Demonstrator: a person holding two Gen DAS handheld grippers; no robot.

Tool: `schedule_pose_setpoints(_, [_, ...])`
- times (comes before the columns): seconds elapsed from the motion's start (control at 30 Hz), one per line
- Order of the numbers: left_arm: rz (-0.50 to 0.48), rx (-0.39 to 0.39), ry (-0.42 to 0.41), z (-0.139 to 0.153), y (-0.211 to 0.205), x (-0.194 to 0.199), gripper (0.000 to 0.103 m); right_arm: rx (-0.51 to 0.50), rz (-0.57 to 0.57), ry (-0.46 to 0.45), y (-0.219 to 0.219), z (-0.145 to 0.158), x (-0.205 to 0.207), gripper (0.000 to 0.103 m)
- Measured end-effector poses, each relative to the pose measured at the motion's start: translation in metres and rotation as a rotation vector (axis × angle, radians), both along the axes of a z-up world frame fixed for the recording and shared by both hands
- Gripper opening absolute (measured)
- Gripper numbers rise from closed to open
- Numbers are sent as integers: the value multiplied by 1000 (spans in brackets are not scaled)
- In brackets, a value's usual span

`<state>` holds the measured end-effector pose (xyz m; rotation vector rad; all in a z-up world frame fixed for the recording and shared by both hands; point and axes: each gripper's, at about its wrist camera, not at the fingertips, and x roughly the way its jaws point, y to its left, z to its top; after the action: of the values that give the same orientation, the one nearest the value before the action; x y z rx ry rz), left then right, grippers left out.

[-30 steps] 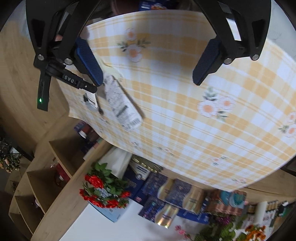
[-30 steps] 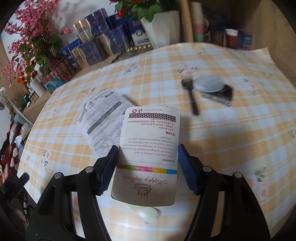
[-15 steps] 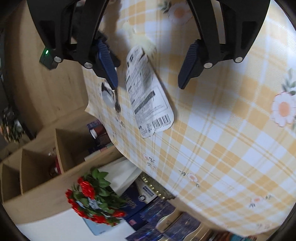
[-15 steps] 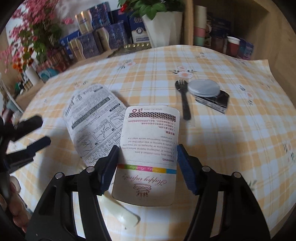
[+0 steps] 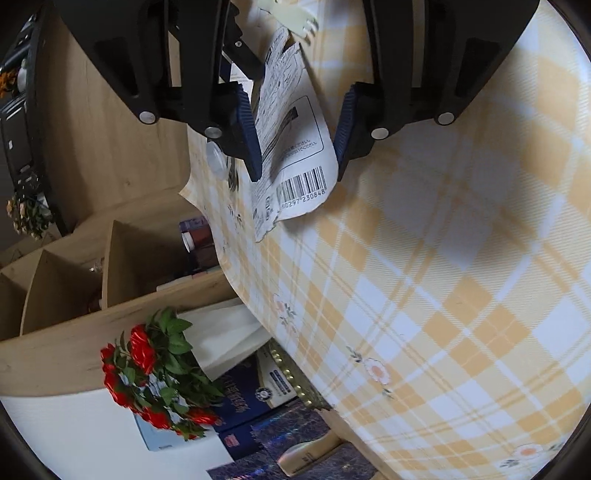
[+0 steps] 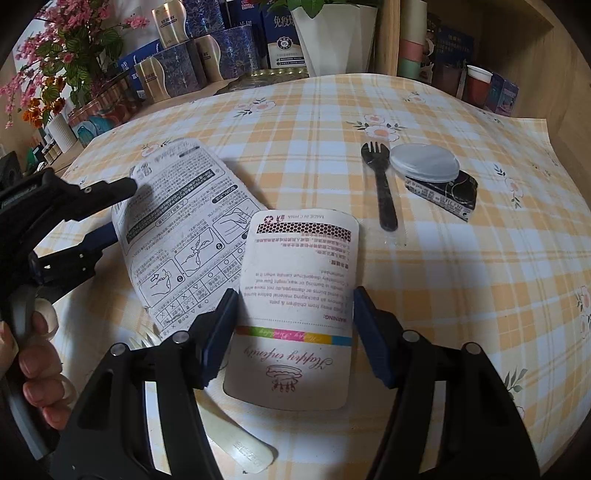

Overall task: Collect trash
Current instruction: 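Grasp the white paper card with the right tool while the left tool grasps the printed paper sheet, then carry the paper card and paper sheet over the bin and release both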

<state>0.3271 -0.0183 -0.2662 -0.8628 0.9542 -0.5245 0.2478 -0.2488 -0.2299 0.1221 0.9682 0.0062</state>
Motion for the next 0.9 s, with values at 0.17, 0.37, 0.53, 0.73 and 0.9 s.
schedule_pose_setpoints(0.17, [-29,35,-5,-1,-11,5,28,7,-3,0,-1,1,0,64])
schedule_pose_setpoints(0.37, [-29,100,-124,29,-15,-7,3,46,-33,-15,-9,6,-3,64])
schedule_pose_setpoints(0.53, [-8,105,-240,80,-12,-10,1,109,-52,-84,-19,23,-12,64])
schedule_pose_setpoints(0.73, [-35,145,-382,139,-10,-29,1,93,-53,-151,-29,51,-28,64])
schedule_pose_setpoints(0.9, [-81,183,-442,169,-9,-56,1,72,-42,-179,-33,66,-48,64])
